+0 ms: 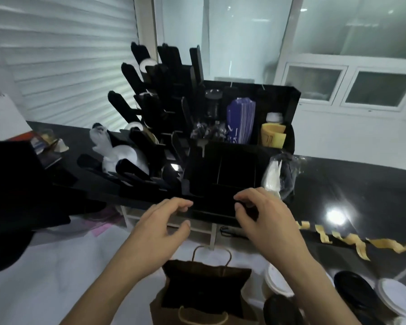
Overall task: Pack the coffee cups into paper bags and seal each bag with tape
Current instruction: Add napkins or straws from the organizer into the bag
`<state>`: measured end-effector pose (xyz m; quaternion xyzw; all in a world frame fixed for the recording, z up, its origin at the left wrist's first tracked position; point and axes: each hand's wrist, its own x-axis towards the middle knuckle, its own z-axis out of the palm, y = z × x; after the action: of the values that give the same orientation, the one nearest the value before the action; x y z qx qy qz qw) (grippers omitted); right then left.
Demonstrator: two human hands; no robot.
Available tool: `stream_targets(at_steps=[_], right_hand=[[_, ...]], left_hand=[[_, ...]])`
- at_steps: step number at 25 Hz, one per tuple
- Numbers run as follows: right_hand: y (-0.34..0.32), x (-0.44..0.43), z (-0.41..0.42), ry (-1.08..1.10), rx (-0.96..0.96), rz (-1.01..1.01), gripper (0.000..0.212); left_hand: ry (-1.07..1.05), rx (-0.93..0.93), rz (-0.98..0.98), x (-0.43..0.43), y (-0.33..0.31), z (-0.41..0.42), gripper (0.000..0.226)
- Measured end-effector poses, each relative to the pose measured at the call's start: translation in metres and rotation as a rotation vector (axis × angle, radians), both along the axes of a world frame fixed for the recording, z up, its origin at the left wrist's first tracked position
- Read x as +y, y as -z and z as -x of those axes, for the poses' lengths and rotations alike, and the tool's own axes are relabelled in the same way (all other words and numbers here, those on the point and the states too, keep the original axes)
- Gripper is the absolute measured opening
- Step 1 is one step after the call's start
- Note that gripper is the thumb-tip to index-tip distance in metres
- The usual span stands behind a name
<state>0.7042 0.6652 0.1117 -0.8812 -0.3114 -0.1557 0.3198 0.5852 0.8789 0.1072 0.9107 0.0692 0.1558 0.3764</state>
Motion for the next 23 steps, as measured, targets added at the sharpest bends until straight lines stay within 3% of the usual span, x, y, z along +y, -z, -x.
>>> stream_targets(at_steps=[12,18,23], right_hand=[[-0.055,0.034,-0.087,-0.011,-0.057,-0.017,0.015],[-0.063,0.065,-0.142,-0.003,-0.054,0.025,0.015],[-0.064,0.097,-0.177,-0.029,-0.13,0.145,0.027]], left_hand=[[0.012,-0.132,-0.055,-0.008,-0.054,-0.102,0.037],[-0.038,-0.157,-0.065,0.0,-0.05,-0.145,0.041],[-0.081,-0.173,-0.01,0.006,-0.038,-0.169,0.04]])
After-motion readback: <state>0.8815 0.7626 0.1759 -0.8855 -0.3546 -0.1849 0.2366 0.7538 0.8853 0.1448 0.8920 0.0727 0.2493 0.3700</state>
